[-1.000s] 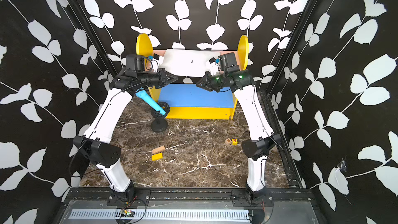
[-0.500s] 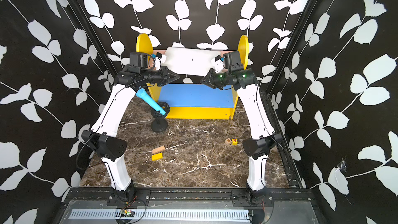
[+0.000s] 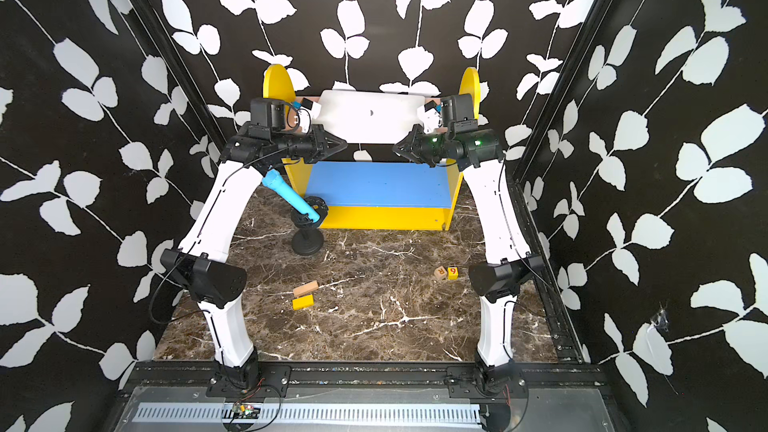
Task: Close the laptop lid and set it aside
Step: Place the laptop on the shelf.
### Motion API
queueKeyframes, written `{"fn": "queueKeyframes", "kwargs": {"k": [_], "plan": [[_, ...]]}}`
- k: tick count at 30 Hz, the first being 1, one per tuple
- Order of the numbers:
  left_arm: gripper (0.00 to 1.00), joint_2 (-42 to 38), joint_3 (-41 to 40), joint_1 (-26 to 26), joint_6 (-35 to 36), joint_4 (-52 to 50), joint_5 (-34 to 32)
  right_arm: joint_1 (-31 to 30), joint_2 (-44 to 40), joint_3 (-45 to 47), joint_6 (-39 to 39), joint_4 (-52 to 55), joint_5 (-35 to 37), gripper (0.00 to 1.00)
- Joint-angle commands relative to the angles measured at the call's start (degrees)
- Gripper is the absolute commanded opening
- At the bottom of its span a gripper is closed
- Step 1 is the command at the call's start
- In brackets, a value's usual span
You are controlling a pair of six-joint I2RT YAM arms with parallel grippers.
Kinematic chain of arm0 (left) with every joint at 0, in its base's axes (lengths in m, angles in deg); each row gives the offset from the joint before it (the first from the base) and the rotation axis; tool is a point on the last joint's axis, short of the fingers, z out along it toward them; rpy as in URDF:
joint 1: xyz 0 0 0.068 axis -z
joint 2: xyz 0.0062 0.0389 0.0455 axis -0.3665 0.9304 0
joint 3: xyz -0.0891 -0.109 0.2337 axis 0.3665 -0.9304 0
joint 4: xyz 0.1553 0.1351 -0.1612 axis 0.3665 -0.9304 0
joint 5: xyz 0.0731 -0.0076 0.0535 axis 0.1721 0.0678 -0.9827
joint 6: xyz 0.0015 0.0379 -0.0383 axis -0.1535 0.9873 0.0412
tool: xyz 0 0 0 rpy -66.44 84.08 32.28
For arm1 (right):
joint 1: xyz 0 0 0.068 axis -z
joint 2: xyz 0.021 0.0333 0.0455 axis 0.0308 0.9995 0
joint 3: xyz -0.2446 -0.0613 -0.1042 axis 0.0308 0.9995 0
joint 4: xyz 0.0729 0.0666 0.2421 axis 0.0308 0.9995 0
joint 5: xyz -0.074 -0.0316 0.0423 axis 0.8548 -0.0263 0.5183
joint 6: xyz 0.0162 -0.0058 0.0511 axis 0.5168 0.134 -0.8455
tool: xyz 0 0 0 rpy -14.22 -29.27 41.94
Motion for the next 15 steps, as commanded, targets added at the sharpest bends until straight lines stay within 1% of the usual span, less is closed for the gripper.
{"fn": "queueKeyframes", "kwargs": {"k": [1, 15], "plan": [[0.0, -1.0, 1.6, -0.3, 0.3, 2.0, 0.8, 1.5, 1.7, -1.9, -0.9, -4.0, 0.8, 0.09], [0.0, -1.0, 1.7, -0.3, 0.5, 2.0, 0.9, 4.2, 3.4, -3.9, -3.4, -6.1, 0.3, 0.09]]}}
